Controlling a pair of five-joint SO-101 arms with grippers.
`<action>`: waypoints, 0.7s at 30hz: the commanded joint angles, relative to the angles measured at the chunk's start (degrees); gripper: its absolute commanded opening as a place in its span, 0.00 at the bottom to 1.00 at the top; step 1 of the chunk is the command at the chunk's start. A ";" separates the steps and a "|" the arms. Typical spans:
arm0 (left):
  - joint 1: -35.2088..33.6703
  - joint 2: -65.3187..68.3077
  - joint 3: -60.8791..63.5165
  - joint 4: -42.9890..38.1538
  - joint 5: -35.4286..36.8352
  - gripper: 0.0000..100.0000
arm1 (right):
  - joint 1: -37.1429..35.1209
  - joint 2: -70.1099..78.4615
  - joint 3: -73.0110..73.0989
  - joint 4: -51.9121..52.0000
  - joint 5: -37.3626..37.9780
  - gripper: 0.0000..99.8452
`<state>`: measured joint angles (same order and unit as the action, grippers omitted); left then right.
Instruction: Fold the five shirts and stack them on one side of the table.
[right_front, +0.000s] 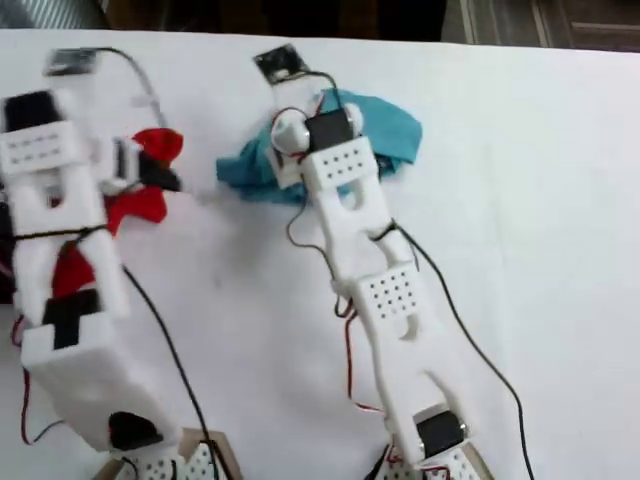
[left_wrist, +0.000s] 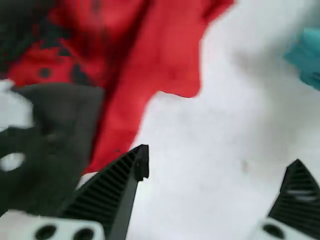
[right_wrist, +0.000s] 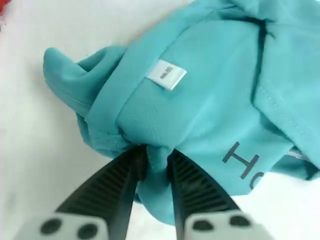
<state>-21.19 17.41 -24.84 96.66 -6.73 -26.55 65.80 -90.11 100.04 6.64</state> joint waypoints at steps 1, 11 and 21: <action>6.15 -2.90 2.42 -3.08 0.44 0.42 | 0.13 -11.12 4.04 1.63 -0.53 0.02; 9.76 -3.16 2.42 -5.27 0.53 0.42 | -4.88 -49.10 39.47 1.45 -0.62 0.02; 10.02 -3.43 -3.12 -1.05 0.53 0.42 | -1.45 -65.01 85.27 -12.62 -0.18 0.02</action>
<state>-11.78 17.41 -23.52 93.41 -6.55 -29.36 6.73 -16.18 95.12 6.55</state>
